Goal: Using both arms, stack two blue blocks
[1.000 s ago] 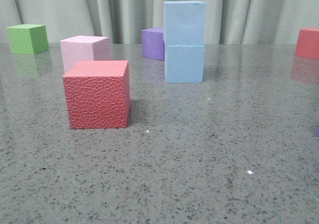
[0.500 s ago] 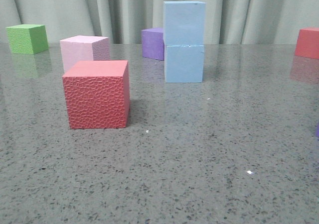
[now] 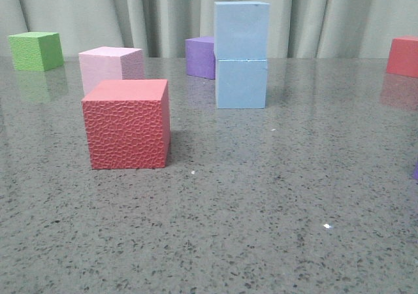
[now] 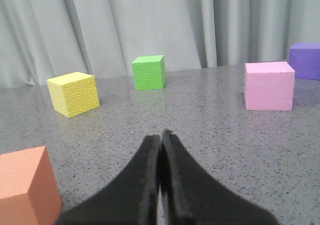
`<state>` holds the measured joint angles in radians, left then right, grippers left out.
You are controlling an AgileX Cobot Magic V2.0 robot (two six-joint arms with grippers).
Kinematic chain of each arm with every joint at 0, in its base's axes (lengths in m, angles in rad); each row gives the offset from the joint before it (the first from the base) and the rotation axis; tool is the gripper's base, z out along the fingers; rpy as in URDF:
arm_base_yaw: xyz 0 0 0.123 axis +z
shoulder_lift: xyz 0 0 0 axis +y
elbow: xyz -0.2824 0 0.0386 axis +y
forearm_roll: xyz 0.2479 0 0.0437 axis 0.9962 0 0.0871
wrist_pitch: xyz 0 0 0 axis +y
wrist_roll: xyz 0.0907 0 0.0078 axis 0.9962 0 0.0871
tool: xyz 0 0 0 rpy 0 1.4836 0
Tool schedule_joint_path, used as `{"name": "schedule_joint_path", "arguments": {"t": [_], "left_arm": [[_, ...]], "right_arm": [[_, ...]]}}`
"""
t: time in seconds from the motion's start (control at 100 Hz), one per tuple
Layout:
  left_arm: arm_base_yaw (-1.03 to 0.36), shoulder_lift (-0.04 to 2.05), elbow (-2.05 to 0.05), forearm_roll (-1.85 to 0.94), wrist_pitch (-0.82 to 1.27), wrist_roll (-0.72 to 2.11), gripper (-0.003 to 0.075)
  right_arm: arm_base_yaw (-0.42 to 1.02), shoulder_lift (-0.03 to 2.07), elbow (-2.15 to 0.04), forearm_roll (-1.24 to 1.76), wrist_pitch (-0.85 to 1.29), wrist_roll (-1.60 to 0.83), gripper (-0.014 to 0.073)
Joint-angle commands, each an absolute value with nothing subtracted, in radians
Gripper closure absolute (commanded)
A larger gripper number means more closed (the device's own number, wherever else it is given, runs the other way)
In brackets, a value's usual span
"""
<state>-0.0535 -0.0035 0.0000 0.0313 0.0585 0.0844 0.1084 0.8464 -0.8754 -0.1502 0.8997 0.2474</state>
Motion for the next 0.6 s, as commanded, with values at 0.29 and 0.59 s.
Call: {"name": "schedule_joint_path", "arguments": {"t": [0.29, 0.59], "left_arm": [[-0.050, -0.038, 0.041, 0.027, -0.026, 0.075, 0.0739], [-0.050, -0.038, 0.041, 0.027, -0.026, 0.075, 0.0739]], "right_arm": [[0.102, 0.685, -0.772, -0.157, 0.679, 0.241, 0.0717], [0.102, 0.409, -0.523, -0.151, 0.393, 0.241, 0.0717]]}}
